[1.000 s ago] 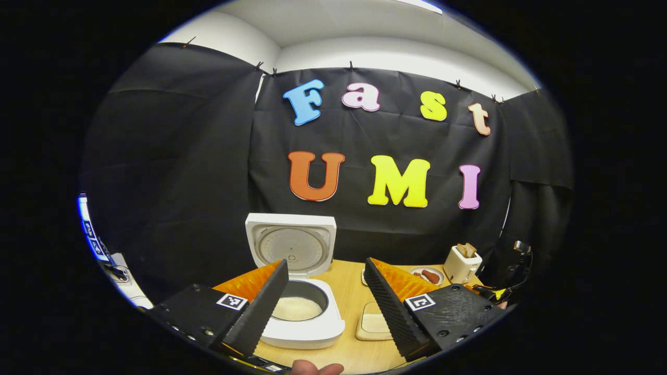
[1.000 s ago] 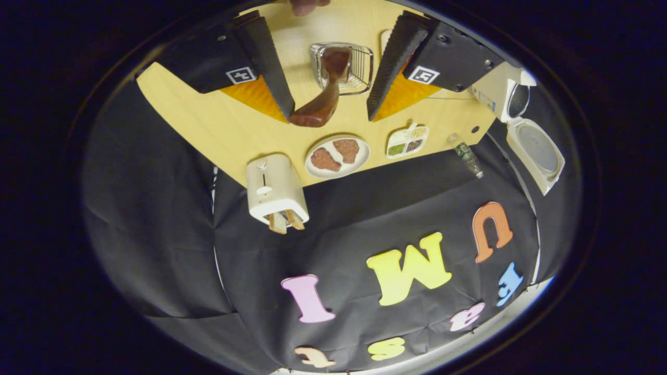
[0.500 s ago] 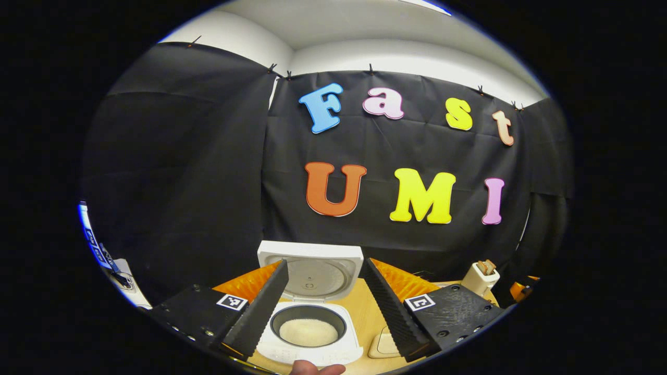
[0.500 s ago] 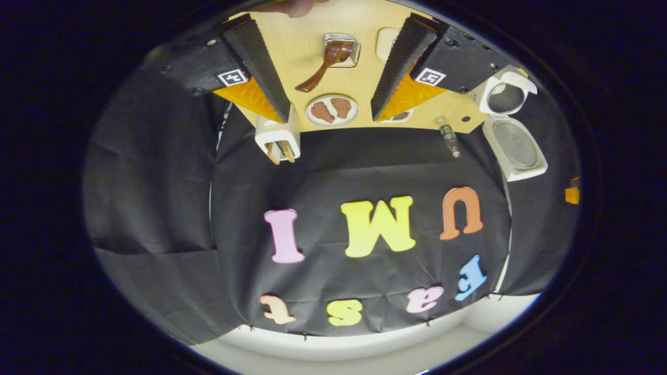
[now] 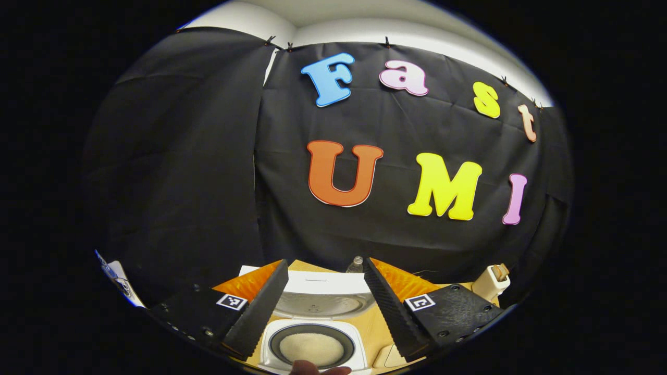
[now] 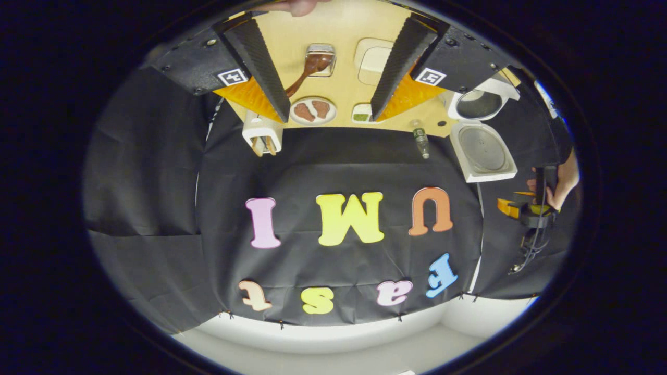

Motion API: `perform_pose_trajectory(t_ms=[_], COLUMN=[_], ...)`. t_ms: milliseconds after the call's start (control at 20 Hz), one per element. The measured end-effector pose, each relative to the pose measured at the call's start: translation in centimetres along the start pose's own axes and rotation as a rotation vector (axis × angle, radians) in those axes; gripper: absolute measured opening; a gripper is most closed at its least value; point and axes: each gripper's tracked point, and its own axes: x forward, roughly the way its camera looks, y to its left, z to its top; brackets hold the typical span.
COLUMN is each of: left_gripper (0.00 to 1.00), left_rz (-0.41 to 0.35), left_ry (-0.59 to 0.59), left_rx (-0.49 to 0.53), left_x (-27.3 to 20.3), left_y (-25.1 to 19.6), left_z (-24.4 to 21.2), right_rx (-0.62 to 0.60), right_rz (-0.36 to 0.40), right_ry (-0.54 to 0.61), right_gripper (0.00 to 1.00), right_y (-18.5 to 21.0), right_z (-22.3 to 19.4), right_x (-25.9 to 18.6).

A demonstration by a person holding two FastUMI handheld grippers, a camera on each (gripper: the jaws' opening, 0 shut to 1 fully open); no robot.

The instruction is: Close the left gripper, press the button to open the rice cooker; take a wooden spoon from the chopstick holder with the right hand, scoop a spoonful of rice and pour it into the rice cooker, then put the wooden spoon back into the chopstick holder.

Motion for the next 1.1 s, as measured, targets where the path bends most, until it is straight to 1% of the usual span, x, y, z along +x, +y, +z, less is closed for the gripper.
perform_pose_trajectory(t_ms=[250, 400, 500, 600, 700, 900, 1100], left_gripper=[0.95, 0.95, 0.94, 0.94, 0.96, 0.96, 0.97], left_rz=[0.004, -0.010, -0.015, -0.016, -0.011, -0.032, -0.059], left_ry=[0.049, 0.075, 0.115, 0.164, 0.178, 0.196, 0.271], left_rx=[0.005, -0.008, -0.010, -0.005, 0.014, 0.041, 0.043], left_x=[5.4, 7.2, 8.2, 8.9, 9.1, 8.8, 6.8], left_y=[0.8, 0.6, 0.5, 0.3, 0.4, 0.1, 0.0], left_z=[-1.1, -1.5, -2.6, -3.7, -3.9, -4.3, -6.1], right_rx=[-0.007, 0.012, 0.029, 0.028, 0.026, 0.046, 0.064], right_rz=[-0.038, -0.068, -0.083, -0.112, -0.142, -0.179, -0.181], right_ry=[0.085, 0.092, 0.102, 0.088, 0.078, 0.063, 0.037], right_gripper=[1.00, 1.00, 0.99, 1.00, 1.00, 0.99, 1.00], right_y=[0.7, 1.0, 1.2, 0.8, 0.5, 0.5, 1.3], right_z=[-2.9, -3.3, -3.5, -3.1, -2.8, -2.5, -2.0], right_x=[-2.5, -3.7, -4.2, -4.8, -5.4, -6.4, -7.2])
